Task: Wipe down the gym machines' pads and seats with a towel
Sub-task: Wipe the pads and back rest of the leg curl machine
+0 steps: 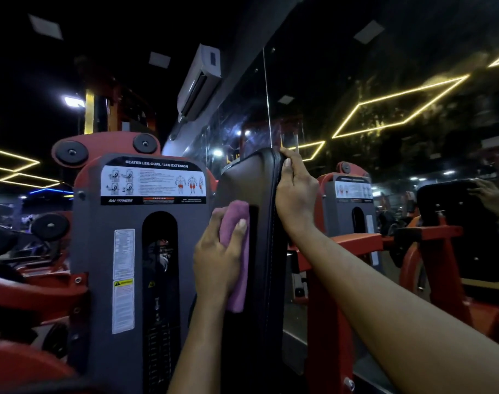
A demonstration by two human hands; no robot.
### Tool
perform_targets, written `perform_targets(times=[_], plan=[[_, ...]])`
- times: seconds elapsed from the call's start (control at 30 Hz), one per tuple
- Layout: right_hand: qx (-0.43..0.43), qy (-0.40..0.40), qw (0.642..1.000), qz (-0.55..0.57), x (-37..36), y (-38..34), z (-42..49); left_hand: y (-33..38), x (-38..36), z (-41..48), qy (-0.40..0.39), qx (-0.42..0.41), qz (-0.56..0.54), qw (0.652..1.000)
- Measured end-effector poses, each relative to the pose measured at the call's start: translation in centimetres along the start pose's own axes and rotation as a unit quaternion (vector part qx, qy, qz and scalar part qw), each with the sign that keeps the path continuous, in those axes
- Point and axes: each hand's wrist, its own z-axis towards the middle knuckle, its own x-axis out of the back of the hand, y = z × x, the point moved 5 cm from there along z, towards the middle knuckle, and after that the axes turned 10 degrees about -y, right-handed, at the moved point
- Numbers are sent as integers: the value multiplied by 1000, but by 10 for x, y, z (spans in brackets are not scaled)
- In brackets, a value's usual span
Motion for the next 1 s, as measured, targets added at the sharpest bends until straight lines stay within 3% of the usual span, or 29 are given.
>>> perform_targets(times=[0.17,0.4,0.67,0.87,1.0], plan=[[-8,-38,999,6,-4,8,-23,30,-8,37,-23,60,100,993],[-33,-126,991,19,6,4,-56,18,-4,-37,18,63,50,997],[-37,-80,996,7,3,9,-106,3,-3,-65,4,102,87,991],[-13,-10,1000,-26,-10,14,-113,-56,-1,-2,7,137,80,987],[3,-23,1000,3,-13,27,-110,-102,4,45,-1,187,97,978]])
